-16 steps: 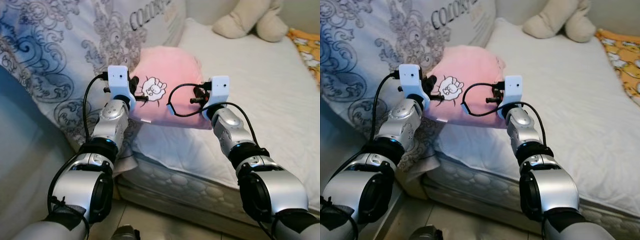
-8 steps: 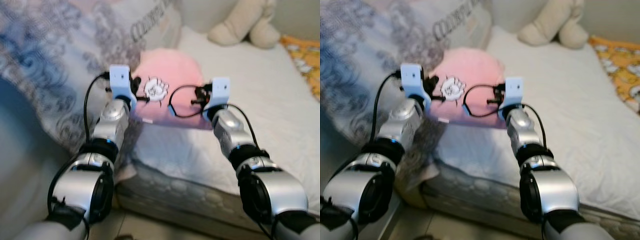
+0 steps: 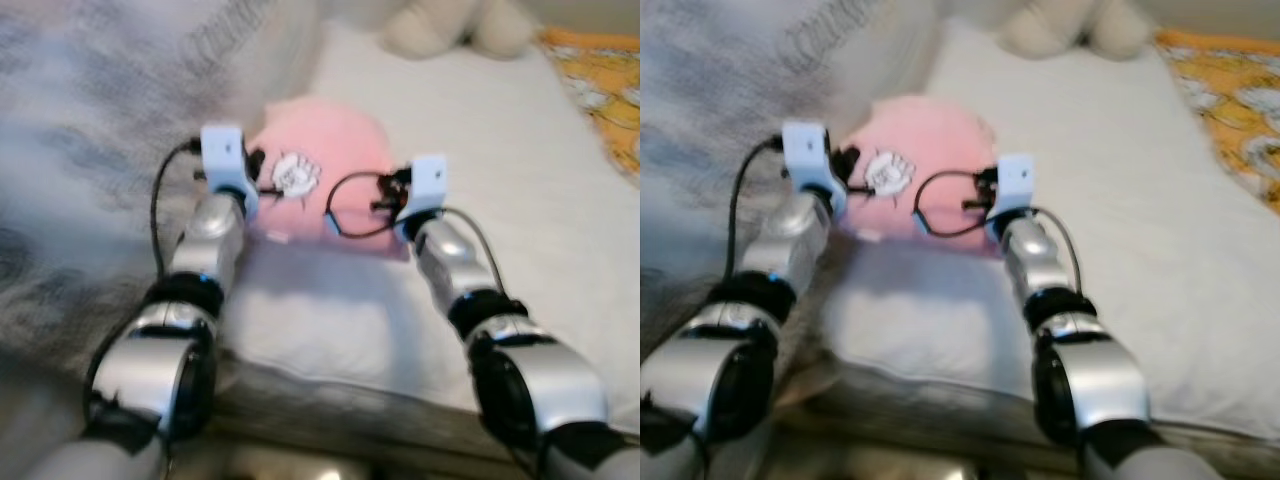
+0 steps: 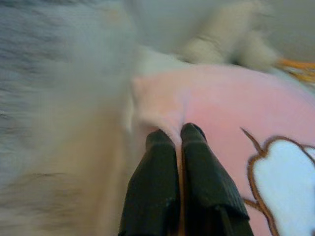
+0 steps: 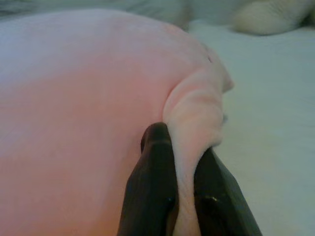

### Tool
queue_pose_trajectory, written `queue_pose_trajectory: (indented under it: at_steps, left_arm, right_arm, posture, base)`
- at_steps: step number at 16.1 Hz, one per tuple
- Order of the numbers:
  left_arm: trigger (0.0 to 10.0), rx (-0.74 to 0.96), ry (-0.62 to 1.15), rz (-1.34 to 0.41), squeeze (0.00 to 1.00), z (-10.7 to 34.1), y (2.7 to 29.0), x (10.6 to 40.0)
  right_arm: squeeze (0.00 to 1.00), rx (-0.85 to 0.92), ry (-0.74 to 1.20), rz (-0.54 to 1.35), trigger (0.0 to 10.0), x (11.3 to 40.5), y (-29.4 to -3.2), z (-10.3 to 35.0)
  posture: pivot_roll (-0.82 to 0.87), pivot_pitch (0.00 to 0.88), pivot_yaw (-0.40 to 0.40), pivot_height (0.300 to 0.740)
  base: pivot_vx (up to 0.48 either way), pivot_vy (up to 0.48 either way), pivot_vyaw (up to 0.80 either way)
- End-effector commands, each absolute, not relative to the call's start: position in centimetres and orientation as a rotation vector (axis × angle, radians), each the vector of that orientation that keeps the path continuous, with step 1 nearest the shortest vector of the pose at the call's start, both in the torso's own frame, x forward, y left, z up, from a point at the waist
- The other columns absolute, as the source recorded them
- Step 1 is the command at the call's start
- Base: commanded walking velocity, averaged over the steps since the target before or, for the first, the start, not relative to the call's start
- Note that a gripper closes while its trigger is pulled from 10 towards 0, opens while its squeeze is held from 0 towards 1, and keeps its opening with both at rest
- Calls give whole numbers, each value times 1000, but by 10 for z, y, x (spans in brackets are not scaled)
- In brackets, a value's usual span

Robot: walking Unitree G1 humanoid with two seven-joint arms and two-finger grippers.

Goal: Clean up the room

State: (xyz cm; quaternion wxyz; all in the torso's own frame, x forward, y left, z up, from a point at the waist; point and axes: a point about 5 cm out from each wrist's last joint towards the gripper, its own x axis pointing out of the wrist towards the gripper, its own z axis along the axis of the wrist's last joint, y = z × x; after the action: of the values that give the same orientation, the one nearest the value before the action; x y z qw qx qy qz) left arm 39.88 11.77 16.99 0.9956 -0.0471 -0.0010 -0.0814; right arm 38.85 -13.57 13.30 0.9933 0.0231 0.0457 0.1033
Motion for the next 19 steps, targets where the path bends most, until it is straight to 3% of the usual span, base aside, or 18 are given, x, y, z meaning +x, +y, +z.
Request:
queue_pose_trajectory:
  at_steps: [1, 16, 19]
  left_arm:
    - [10000, -73, -18, -113, 0, 176, 135, 401]
    - [10000, -49, -11, -106, 0, 174, 132, 402]
    - [10000, -59, -14, -97, 0, 174, 131, 402]
  right_arm:
    - [0, 44, 64, 208, 10000, 391, -134, 140]
    - [0, 52, 66, 206, 10000, 391, -132, 140]
    - [0, 48, 63, 206, 10000, 391, -133, 140]
  posture:
    - [20, 0, 0, 740]
    - [13, 0, 15, 740]
    - [11, 0, 16, 740]
  base:
    - [0, 0, 0]
    - [0, 0, 0]
    - [379, 0, 0]
